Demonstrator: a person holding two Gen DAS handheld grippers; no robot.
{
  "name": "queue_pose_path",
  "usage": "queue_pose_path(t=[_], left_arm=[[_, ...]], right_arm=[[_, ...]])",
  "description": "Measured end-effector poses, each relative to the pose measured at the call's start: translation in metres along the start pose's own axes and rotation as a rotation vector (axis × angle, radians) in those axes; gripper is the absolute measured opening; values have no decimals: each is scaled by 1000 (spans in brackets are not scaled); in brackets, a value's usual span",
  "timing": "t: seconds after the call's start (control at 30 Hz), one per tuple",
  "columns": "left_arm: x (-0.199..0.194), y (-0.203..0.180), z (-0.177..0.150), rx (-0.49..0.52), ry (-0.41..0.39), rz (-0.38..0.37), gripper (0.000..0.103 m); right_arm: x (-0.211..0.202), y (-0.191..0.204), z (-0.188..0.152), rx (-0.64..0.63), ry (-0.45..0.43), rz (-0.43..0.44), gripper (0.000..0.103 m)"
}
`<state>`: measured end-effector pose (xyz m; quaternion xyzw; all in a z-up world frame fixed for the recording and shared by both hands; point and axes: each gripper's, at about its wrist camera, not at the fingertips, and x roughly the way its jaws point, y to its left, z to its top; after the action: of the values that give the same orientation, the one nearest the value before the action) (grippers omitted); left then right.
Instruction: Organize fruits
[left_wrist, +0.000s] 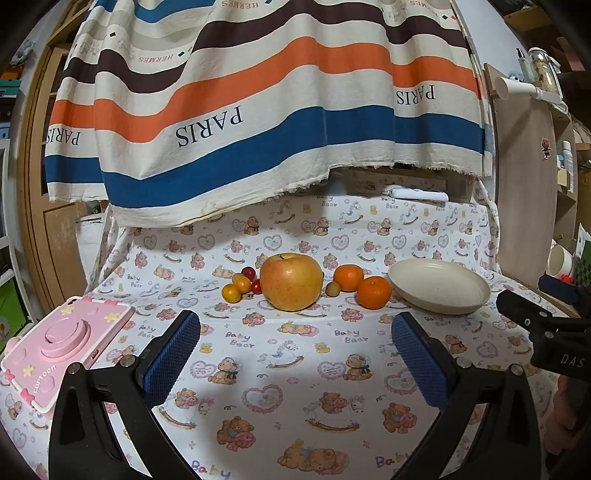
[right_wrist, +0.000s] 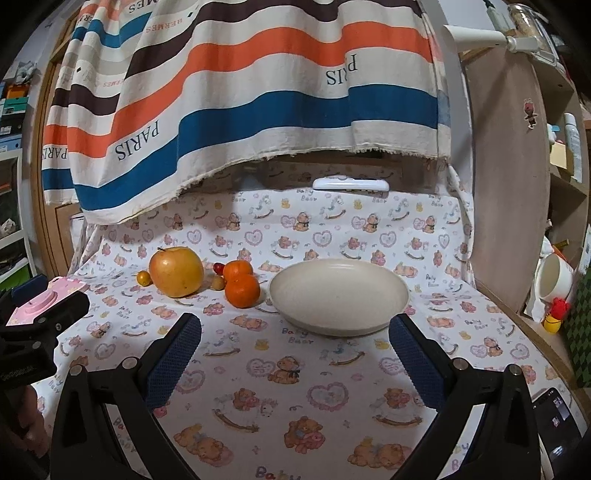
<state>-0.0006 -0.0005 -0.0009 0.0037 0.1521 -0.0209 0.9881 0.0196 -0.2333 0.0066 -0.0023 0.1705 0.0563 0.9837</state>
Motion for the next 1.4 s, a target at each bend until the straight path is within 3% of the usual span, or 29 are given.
queue_pose_path(t=[0.27,1.4], left_arm=[[1,1,-1,-3,-3,-1,103],[0,-5,0,0,-4,-2,103]], right_arm=[[-8,7,0,-33,-45,-3,102],[-7,7,-1,-34,-42,17,102]])
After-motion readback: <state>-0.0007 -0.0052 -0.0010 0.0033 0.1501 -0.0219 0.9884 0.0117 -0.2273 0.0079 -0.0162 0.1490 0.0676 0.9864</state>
